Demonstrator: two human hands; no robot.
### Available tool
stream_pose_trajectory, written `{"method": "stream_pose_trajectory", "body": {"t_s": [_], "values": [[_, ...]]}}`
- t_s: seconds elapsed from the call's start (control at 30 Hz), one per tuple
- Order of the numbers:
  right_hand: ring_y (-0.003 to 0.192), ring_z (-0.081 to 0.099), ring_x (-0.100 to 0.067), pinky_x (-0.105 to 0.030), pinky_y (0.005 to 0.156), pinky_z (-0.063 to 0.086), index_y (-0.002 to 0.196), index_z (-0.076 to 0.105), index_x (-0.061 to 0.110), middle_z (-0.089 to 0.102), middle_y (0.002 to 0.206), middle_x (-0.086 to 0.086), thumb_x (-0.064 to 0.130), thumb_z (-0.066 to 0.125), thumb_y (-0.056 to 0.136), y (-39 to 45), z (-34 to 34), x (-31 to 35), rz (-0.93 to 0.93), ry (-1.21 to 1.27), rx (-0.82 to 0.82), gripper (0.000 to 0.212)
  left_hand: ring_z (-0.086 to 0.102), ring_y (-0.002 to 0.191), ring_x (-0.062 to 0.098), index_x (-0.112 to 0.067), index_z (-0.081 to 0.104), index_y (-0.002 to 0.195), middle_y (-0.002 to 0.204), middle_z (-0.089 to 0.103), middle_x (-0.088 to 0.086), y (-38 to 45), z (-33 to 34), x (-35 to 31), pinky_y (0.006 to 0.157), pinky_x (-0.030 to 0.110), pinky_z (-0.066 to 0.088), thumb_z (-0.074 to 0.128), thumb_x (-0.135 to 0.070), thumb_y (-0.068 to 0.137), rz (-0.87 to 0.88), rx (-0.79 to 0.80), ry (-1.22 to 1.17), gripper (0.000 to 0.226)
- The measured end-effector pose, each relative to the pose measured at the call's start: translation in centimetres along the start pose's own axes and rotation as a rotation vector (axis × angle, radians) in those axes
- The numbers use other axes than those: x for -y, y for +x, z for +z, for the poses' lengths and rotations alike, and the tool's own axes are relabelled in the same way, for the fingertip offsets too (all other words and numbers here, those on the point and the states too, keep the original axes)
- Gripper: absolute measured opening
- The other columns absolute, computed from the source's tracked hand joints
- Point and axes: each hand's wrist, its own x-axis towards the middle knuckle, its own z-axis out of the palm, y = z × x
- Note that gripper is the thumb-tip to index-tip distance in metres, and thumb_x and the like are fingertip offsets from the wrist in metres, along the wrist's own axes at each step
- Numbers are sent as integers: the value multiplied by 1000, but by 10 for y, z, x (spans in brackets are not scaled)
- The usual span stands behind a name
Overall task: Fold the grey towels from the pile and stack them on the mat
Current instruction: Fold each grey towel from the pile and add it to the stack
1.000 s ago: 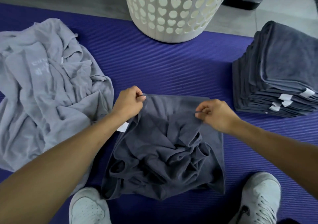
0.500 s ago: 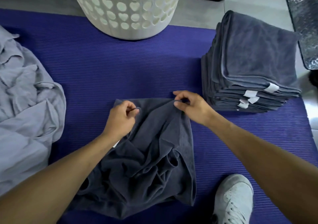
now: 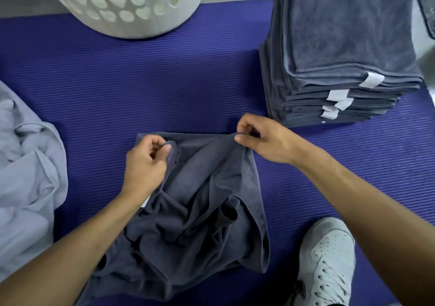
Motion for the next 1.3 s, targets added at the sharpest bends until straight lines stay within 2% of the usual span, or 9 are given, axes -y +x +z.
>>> {"method": "stream_pose_trajectory", "body": {"t_s": [0.23,0.33,0.43,0.53,0.67,0.8,0.9,1.13,1.3], "values": [[65,53,-5,-17,63,43,88,58,17,59,77,6,20,64,94,7,2,11,-62,39,-217,9,59,74,-6,-19,62,87,83,64,-11,-6,4,-25,73,8,45,67,-8,91,38,10,-109,13],[70,66,-16,-27,63,58,89,63,9,68,85,-8,15,69,92,2,6,6,106,333,-270,9,60,74,1,-21,64,98,82,66,-9,-4,18,-53,72,13,48,68,-10,90,129,152,-105,14],[72,67,-16,-26,66,58,92,66,1,68,80,-13,10,72,89,-8,13,4,178,569,-298,11,54,61,6,-33,66,107,74,64,-1,6,35,-77,63,22,47,68,-14,91,117,374,-56,26],[77,68,-15,-24,70,56,95,68,0,71,83,-12,5,72,87,-15,15,3,170,647,-293,10,45,52,-1,-33,70,109,71,57,-6,8,47,-87,59,18,42,69,-13,89,140,470,-11,29],[84,71,-16,-19,76,54,100,69,2,75,94,-13,-6,69,85,-22,11,5,148,648,-252,17,52,54,-1,-30,73,102,70,62,-10,0,50,-90,61,16,44,72,-16,88,198,401,21,20],[95,71,-14,-21,84,54,105,70,7,74,103,-8,-11,67,83,-26,11,6,114,673,-236,28,67,76,4,-30,74,95,83,72,-11,-1,47,-89,73,21,54,73,-16,87,199,334,-13,15],[95,70,-11,-20,84,54,108,69,8,73,103,-7,-11,69,82,-27,11,5,142,690,-285,32,64,70,-3,-31,71,86,81,71,-11,-1,43,-88,66,13,49,71,-11,88,149,335,-94,20],[81,70,-12,-22,79,56,103,70,6,73,92,-8,-8,69,84,-24,8,4,179,699,-344,24,63,77,34,-28,71,84,85,70,6,2,43,-90,71,43,53,70,-14,89,153,455,-57,14],[80,70,-5,-15,76,52,101,69,5,73,91,-7,-8,70,84,-22,0,7,128,656,-390,22,58,72,8,-26,71,80,76,67,2,12,37,-93,75,28,48,72,-9,87,104,564,-37,18]]}}
